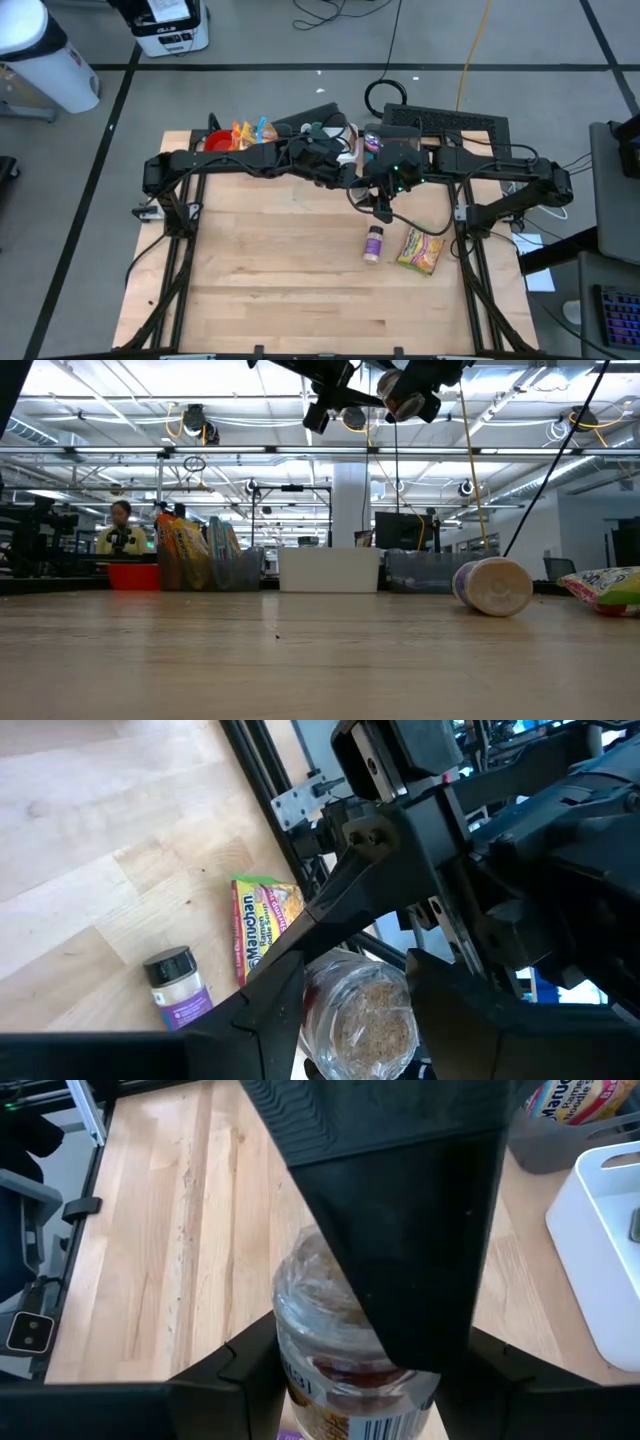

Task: Pick & Place Food Item
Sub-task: Put the brown seasoning bottle into the white bin

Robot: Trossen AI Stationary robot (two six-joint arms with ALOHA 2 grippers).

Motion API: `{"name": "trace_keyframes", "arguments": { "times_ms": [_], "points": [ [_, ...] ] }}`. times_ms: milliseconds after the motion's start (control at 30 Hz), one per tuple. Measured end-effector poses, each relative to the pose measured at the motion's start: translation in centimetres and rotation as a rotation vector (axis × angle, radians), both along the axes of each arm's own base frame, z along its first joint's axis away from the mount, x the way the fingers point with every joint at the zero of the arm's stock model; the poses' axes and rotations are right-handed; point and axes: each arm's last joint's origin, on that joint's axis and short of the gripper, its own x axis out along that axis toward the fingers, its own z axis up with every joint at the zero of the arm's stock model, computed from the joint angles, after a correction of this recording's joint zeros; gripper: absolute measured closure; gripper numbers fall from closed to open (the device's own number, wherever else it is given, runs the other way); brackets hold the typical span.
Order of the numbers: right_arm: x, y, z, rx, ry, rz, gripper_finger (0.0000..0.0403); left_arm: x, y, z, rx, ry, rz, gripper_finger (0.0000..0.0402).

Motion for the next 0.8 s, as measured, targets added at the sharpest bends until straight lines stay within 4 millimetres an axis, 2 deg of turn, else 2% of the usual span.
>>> {"name": "trace_keyframes", "arguments": {
  "times_ms": [533,800],
  "points": [
    [0.0,0.0,-0.1,0.000,0.005,-0.004,0.0217,-0.3,-0.8,-0.4,0.092,0.056,-0.064,0.0220],
    [-0.1,-0.4,-0.1,0.006,0.007,-0.024,0.0217,-0.2,-1.0,-0.3,0.225,0.027,-0.086,0.0220]
  ]
}}
